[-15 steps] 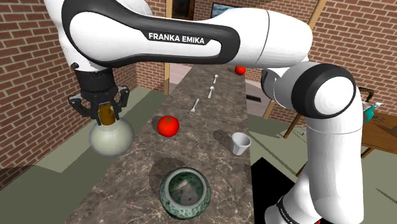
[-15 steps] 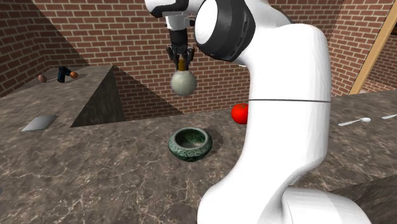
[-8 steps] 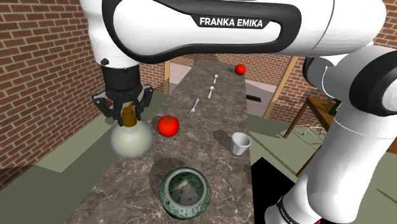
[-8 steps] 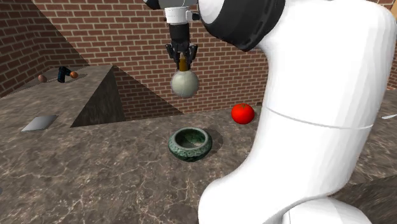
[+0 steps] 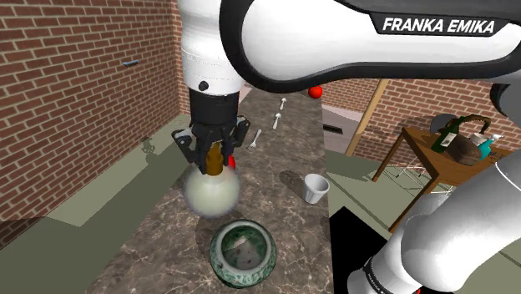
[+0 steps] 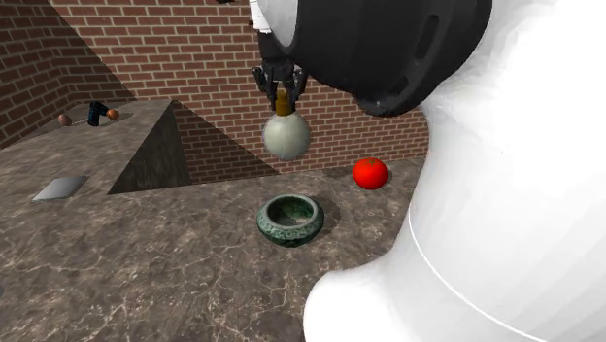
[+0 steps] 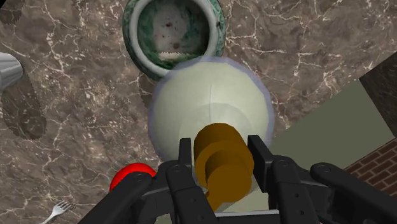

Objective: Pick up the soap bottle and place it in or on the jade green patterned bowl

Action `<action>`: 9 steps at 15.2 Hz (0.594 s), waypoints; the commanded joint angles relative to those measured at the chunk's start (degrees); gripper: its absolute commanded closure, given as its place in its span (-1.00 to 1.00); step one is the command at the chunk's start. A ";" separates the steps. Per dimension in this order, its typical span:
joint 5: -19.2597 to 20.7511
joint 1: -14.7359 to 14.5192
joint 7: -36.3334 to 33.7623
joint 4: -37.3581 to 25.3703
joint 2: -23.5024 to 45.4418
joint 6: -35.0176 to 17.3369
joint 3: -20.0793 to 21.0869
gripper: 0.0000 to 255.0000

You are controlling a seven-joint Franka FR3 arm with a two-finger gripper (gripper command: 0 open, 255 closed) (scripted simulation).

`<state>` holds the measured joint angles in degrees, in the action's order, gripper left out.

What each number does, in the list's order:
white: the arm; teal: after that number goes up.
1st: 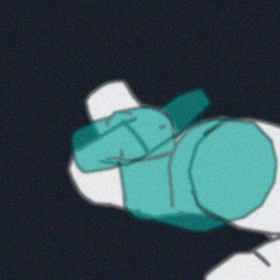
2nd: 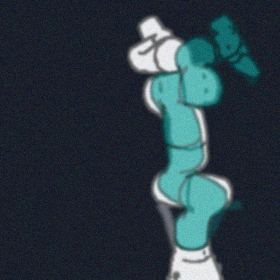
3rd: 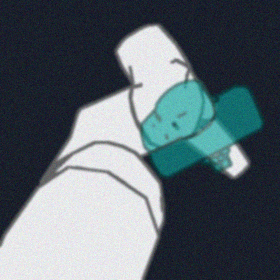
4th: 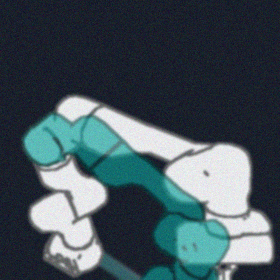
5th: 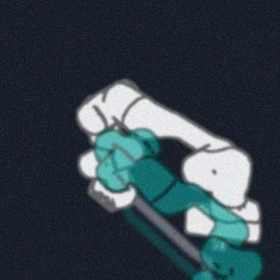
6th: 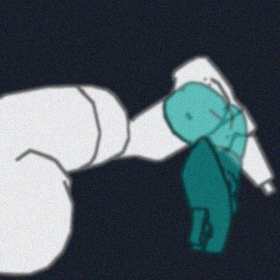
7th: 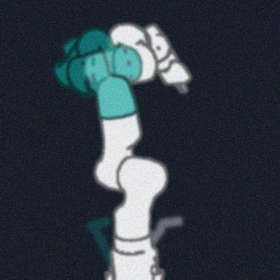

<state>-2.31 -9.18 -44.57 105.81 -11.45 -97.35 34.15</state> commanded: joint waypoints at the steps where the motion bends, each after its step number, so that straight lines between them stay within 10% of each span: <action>1: -3.03 -0.46 1.89 4.15 -5.95 0.95 -1.52 1.00; 9: -7.68 -3.23 5.11 14.37 -18.28 2.34 -5.29 1.00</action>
<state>-9.73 -12.22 -39.53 119.13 -29.16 -94.47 28.92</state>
